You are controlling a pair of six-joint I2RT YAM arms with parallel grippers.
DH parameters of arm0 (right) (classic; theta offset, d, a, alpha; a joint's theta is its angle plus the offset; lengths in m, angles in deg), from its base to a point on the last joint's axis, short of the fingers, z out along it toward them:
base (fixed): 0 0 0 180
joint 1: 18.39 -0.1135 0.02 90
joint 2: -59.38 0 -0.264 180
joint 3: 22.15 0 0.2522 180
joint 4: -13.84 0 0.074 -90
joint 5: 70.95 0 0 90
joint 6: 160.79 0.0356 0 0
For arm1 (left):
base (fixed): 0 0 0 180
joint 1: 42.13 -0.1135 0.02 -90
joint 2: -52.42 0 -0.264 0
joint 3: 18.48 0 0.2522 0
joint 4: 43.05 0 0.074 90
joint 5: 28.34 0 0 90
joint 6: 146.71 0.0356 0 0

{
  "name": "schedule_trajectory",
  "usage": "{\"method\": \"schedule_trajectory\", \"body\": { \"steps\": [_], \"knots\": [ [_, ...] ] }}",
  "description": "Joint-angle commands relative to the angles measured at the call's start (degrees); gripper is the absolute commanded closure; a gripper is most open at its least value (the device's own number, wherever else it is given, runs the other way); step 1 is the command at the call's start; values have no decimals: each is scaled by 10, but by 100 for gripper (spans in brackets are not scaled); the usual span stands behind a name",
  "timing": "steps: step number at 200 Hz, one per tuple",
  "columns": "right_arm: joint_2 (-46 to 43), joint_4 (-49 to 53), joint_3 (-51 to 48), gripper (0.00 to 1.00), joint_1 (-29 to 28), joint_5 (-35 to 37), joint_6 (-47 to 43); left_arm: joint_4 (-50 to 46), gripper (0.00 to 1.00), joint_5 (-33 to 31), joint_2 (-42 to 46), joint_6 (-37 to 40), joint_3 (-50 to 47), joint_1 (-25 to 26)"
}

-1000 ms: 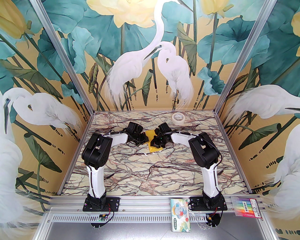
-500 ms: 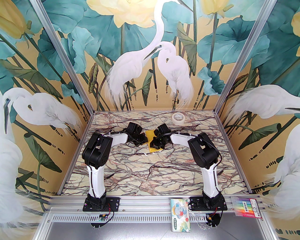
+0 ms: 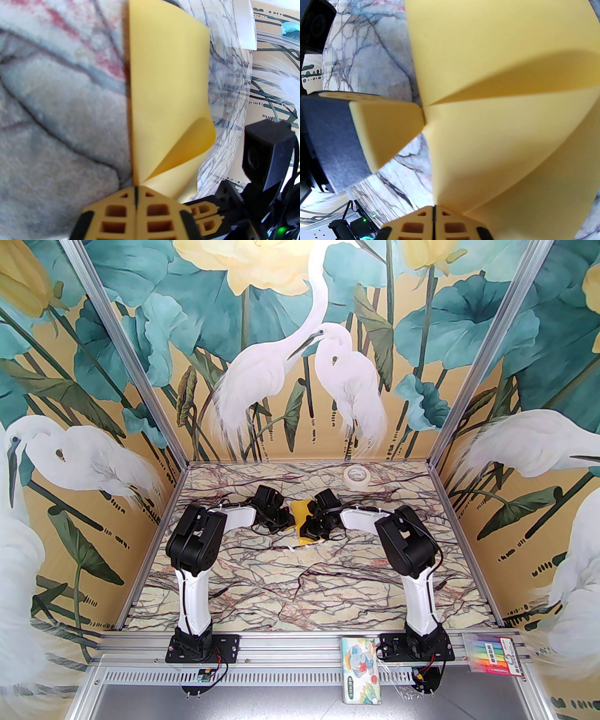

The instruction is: Fold a paper plane with a square sheet of paper (fold left side to right side)

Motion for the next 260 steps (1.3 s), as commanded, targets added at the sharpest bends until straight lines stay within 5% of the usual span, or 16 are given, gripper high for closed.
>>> {"method": "schedule_trajectory", "body": {
  "steps": [1,260],
  "knots": [
    [-7,-5,-9,93,-4,-4,1,-13,100,-3,-20,13,14,-3],
    [-17,6,-42,94,-27,-5,-10,-19,100,1,-35,10,24,-2]
  ]
}}
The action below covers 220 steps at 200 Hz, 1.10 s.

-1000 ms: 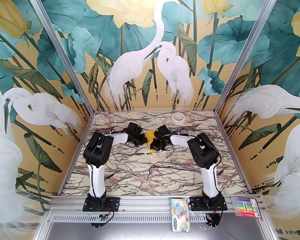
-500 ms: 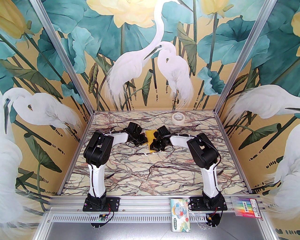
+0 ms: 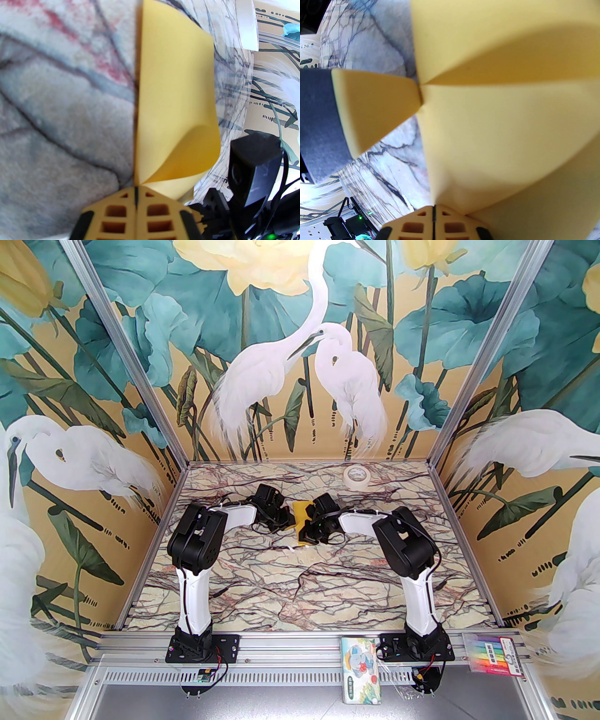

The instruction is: Fold a paper plane with a square sheet of paper (fold left side to right side)

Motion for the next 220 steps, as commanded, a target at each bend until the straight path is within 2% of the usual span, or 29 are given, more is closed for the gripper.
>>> {"method": "schedule_trajectory", "body": {
  "steps": [1,100,148,220],
  "knots": [
    [-17,31,-17,94,-11,-5,-13,-1,100,-3,-27,10,9,-1],
    [-38,73,-2,95,-26,7,-46,-2,100,3,-26,14,8,1],
    [-71,56,-2,95,4,26,-34,-8,100,7,-26,21,11,1],
    [-34,51,36,95,41,48,-10,-19,100,6,-24,30,16,1]
  ]
}}
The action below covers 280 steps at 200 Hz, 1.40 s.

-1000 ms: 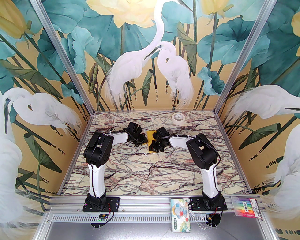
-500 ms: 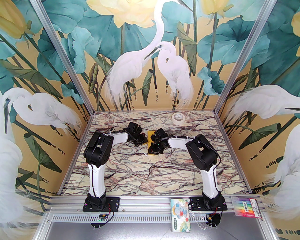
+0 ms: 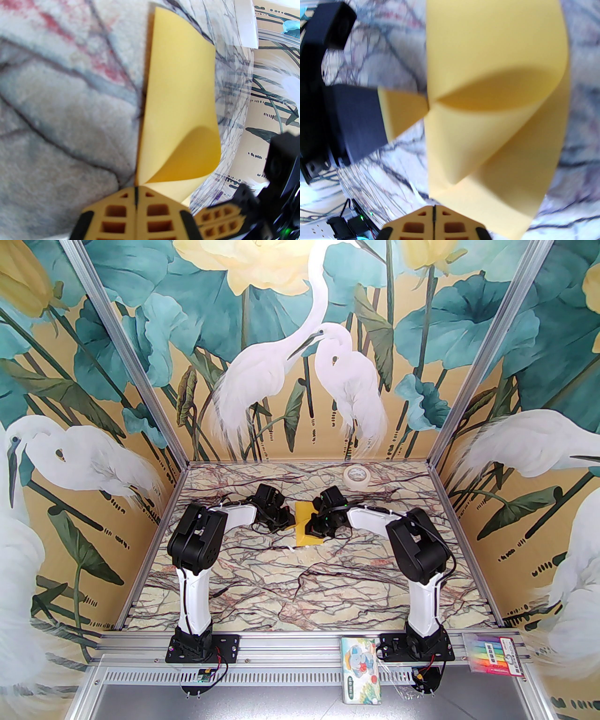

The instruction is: Fold a paper plane with a square sheet of paper (fold left side to right side)

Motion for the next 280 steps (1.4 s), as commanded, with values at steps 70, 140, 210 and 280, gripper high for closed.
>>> {"method": "schedule_trajectory", "body": {
  "steps": [70,140,210,280],
  "knots": [
    [31,6,17,94,14,36,16,-26,100,-1,-14,27,25,5],
    [39,11,4,95,15,42,14,-37,100,1,-28,32,37,8],
    [12,-7,-6,95,16,38,6,-48,100,-9,-35,35,39,9],
    [9,-26,24,99,4,22,10,-64,100,-18,-38,39,47,15]
  ]
}}
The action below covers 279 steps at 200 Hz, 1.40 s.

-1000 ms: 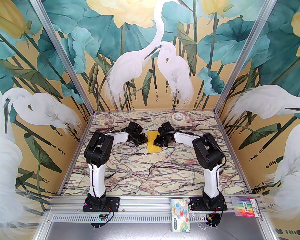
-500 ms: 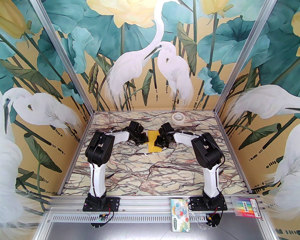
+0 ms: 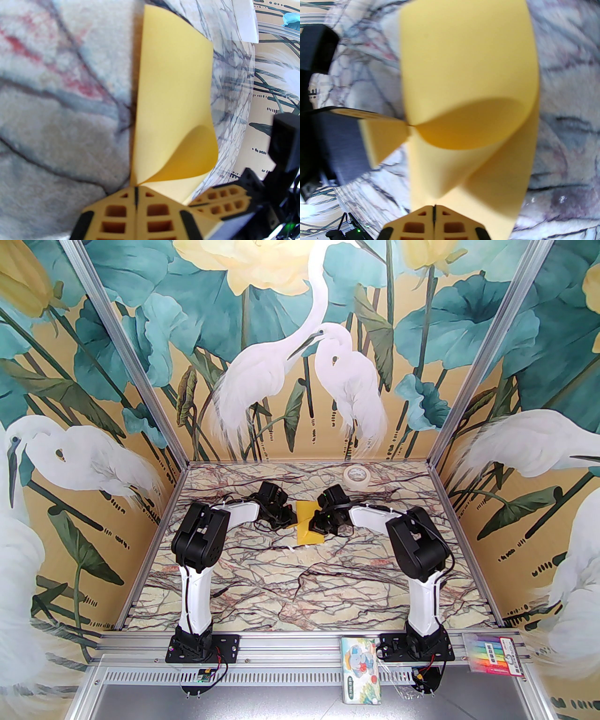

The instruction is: Fold a paper plane with a square sheet of paper (fold left side to right side)

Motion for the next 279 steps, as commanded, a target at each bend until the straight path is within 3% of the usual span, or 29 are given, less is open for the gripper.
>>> {"method": "schedule_trajectory", "body": {
  "steps": [1,44,109,162,279],
  "knots": [
    [5,-7,25,99,-6,-10,5,-32,100,-17,-19,13,6,7],
    [54,19,68,99,-4,-2,2,-43,100,-27,-23,15,11,11],
    [81,28,48,99,4,17,-2,-59,100,-35,-30,16,17,12],
    [68,40,31,99,4,45,-9,-64,100,-37,-33,16,16,13],
    [59,58,93,97,28,17,-21,-76,100,-48,-38,23,24,19]
  ]
}}
